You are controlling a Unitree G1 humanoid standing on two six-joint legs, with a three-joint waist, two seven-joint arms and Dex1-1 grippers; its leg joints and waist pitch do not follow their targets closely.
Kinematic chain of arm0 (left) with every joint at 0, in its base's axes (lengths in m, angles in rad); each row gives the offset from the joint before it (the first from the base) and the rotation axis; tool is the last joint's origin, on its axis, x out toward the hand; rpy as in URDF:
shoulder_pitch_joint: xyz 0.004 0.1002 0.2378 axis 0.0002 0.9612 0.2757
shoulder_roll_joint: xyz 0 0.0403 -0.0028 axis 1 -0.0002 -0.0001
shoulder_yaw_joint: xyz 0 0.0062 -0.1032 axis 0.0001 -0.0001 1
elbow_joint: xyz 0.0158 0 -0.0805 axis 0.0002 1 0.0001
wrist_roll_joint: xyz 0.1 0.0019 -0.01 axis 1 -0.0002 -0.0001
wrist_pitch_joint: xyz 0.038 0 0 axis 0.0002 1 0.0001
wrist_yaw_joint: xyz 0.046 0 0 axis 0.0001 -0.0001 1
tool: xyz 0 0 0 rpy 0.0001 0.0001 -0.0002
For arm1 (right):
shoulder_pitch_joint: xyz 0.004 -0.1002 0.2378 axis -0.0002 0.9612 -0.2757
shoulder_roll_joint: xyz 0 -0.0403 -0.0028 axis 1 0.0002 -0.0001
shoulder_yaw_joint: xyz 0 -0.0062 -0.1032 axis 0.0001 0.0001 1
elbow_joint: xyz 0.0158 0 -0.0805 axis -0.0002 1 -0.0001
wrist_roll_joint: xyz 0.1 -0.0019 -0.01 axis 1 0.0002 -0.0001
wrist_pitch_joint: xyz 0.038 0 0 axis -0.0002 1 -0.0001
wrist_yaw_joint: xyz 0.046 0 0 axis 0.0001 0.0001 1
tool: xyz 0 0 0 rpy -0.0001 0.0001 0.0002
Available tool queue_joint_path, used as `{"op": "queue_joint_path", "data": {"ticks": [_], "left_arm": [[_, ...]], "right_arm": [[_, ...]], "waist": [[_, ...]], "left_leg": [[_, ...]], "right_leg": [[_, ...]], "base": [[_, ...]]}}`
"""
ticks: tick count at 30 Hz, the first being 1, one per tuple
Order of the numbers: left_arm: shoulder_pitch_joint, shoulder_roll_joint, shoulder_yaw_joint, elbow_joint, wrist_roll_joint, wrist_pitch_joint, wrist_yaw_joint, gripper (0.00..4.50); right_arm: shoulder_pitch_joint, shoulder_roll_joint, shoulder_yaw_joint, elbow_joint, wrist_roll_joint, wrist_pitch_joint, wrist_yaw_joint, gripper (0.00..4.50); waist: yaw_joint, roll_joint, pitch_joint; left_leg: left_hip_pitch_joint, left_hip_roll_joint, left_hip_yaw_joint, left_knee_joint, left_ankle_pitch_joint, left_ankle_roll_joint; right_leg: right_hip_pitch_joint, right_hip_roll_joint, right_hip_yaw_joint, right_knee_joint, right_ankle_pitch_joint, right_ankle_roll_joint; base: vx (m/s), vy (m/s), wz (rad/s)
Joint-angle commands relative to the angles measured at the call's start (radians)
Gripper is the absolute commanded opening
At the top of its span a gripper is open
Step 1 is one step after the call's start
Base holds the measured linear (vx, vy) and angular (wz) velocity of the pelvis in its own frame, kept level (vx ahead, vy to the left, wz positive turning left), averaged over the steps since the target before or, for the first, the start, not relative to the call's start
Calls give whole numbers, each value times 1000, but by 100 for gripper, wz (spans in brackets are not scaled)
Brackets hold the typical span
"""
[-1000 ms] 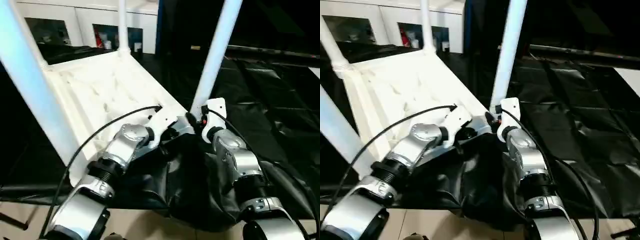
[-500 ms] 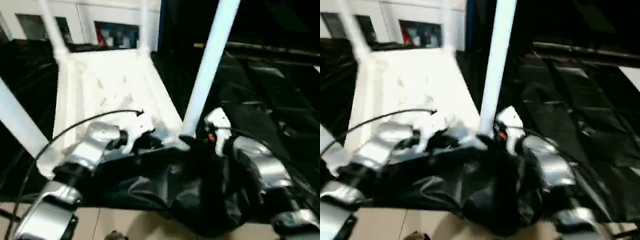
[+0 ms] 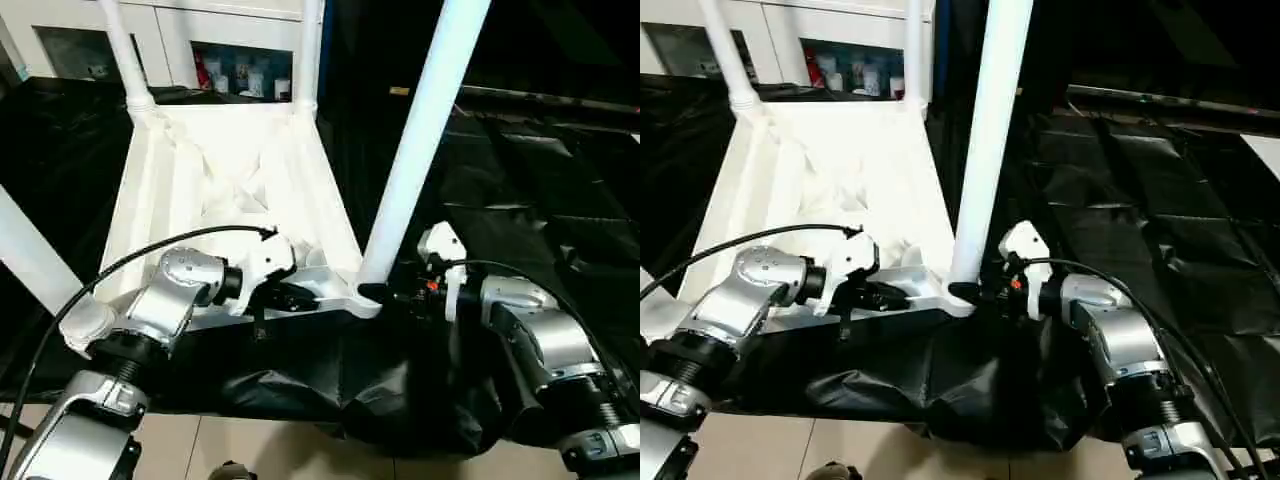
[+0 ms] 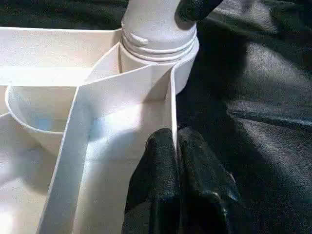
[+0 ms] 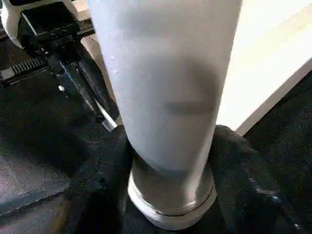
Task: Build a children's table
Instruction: Rotate leg to tighten
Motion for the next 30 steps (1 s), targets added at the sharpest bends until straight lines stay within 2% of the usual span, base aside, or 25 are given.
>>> {"op": "queue_joint_path", "data": {"ticks": [1, 13, 15, 17, 18, 19, 20, 21, 22, 23, 25, 27, 28, 29, 30], "left_arm": [[12, -16, -15, -19, -25, 7, -18, 0], [17, -30, -15, -27, -16, 18, 2, 0], [-1, -50, -7, 3, 9, 28, 75, 0], [-12, -61, -2, 22, 23, 36, 116, 0], [-31, -82, 5, 51, 39, 35, 173, 0], [-57, -111, 11, 88, 54, 37, 236, 0], [-76, -133, 15, 115, 66, 37, 283, 0], [-76, -133, 15, 115, 66, 37, 283, 0], [-120, -182, 20, 175, 88, 51, 384, 0], [-139, -208, 23, 198, 94, 63, 430, 0], [-160, -239, 30, 223, 96, 76, 482, 0], [-194, -293, 39, 265, 102, 88, 563, 0], [-209, -316, 36, 287, 109, 83, 592, 0], [-214, -323, 33, 295, 114, 75, 600, 0], [-218, -329, 30, 301, 118, 69, 607, 0]], "right_arm": [[4, -10, 3, -24, 9, 14, 23, 204], [10, -13, 6, -20, 13, 18, 25, 197], [5, 8, -2, 11, -12, 8, -42, 197], [0, 20, -6, 32, -29, 1, -84, 197], [-6, 43, -11, 66, -55, -3, -154, 197], [-14, 86, -26, 109, -80, 13, -268, 197], [-20, 121, -40, 137, -92, 30, -351, 196], [-20, 121, -40, 137, -92, 30, -351, 196], [-37, 195, -73, 186, -103, 54, -509, 196], [-46, 227, -85, 206, -109, 67, -577, 196], [-57, 259, -91, 227, -115, 76, -639, 196], [-79, 314, -96, 261, -119, 69, -719, 196], [-93, 339, -93, 277, -127, 56, -743, 196], [-99, 348, -93, 283, -129, 48, -748, 196], [-104, 356, -93, 288, -130, 42, -753, 196]], "waist": [[2, 0, -62], [3, -2, -62], [2, -2, -62], [2, -2, -59], [1, -3, -59], [-3, -1, -53], [-5, -3, -54], [-5, -3, -54], [-10, 0, -50], [-10, 1, -51], [-14, 0, -52], [-13, 3, -52], [-12, 9, -53], [-13, 5, -52], [-11, 5, -53]], "left_leg": [[18, 17, 6, -51, -164, 41], [17, 16, 6, -48, -160, 44], [17, 16, 6, -48, -154, 43], [18, 15, 6, -49, -175, 33], [16, 15, 6, -49, -182, 27], [18, 12, 6, -53, -212, 12], [19, 11, 3, -55, -237, -9], [19, 11, 3, -55, -237, -9], [22, 10, 1, -60, -278, -28], [24, 10, -2, -60, -290, -34], [22, 9, -4, -63, -297, -39], [25, 10, -3, -62, -302, -36], [25, 10, -4, -62, -305, -38], [23, 9, -5, -63, -309, -39], [25, 9, -4, -63, -314, -36]], "right_leg": [[48, -58, 23, -53, -18, -242], [49, -58, 23, -53, -29, -237], [48, -57, 23, -52, -22, -238], [45, -59, 23, -57, -65, -232], [44, -60, 23, -58, -81, -229], [39, -58, 24, -66, -141, -218], [40, -62, 24, -70, -210, -202], [40, -62, 24, -70, -210, -202], [33, -61, 26, -80, -299, -167], [33, -62, 25, -82, -319, -161], [33, -61, 25, -84, -331, -153], [30, -61, 27, -85, -315, -152], [30, -60, 27, -85, -300, -155], [32, -58, 25, -86, -295, -153], [31, -58, 26, -87, -295, -151]], "base": [[0, 0, 0], [0, 0, 0], [0, 0, 0], [0, 0, 0], [0, 0, 0], [0, 0, 0], [0, 0, 0], [0, 0, 0], [0, 0, 0], [0, 0, 0], [0, 0, 0], [0, 0, 0], [0, 0, 0], [0, 0, 0], [0, 0, 0]]}}
